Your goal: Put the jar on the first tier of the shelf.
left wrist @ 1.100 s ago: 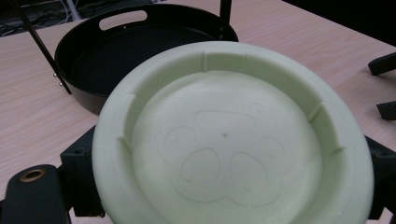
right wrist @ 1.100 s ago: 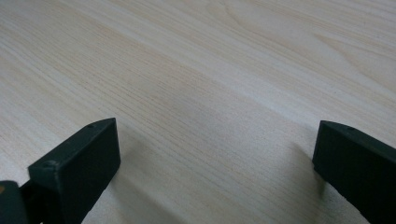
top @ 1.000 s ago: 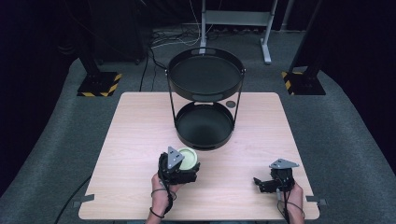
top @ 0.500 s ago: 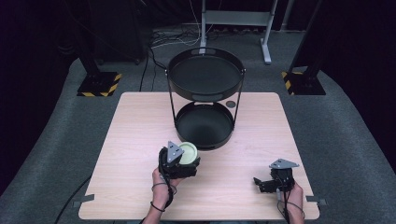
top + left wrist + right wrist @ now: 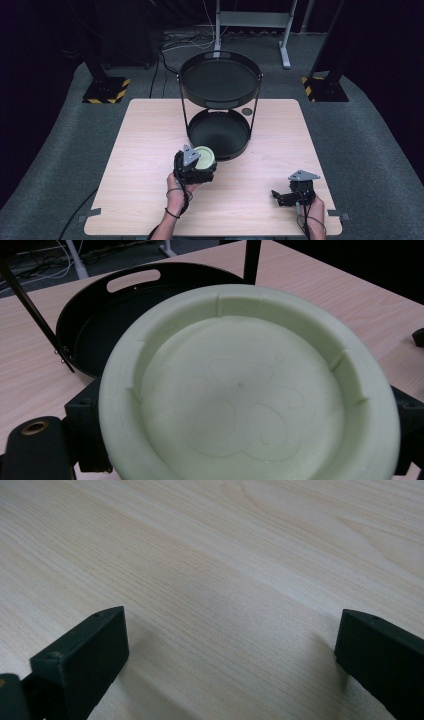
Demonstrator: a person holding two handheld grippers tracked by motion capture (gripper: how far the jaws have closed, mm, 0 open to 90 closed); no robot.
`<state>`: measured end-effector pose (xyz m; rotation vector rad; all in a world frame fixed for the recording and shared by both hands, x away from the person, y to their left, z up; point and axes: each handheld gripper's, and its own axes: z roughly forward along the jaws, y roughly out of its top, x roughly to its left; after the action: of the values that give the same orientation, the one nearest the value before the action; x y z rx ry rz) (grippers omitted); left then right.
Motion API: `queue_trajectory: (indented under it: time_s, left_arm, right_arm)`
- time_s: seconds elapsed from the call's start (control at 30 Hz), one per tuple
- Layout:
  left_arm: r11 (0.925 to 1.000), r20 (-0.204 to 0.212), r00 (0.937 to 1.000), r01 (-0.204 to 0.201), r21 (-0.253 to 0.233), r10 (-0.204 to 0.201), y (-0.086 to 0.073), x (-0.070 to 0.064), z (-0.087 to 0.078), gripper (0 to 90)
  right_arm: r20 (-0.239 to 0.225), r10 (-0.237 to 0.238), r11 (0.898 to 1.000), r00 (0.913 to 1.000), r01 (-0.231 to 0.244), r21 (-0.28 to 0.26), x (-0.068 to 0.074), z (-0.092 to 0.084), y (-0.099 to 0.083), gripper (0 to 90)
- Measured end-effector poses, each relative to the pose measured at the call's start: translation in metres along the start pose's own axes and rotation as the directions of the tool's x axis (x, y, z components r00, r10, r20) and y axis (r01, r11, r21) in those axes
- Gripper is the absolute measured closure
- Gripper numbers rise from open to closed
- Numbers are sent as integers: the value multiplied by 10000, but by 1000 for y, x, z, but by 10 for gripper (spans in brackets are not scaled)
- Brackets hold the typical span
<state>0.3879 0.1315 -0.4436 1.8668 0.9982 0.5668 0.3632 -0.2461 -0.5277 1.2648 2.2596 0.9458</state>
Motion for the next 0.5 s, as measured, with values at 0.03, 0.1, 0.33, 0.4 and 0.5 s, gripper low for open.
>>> queue_trajectory:
  time_s: [0.03,0.1,0.33,0.4,0.5]
  left_arm:
    - [10000,-10,10000,10,-12,-10,1,0,1,113]
    - [10000,-27,10000,-32,-16,32,4,1,1,113]
    - [9999,-23,9999,-106,-90,106,14,4,3,113]
    - [9999,-28,10000,-91,-96,91,16,5,4,112]
    - [9999,15,10000,-96,-50,96,18,6,7,112]
  right_arm:
    - [-1,2,10000,10000,-2,2,0,0,0,1]
    - [-1,3,10000,10000,-3,2,0,0,0,1]
    - [-1,3,10000,10000,-3,2,0,0,0,1]
    - [-3,-2,10000,10000,2,2,0,0,0,1]
    - [-5,1,10000,10000,-1,5,0,0,0,1]
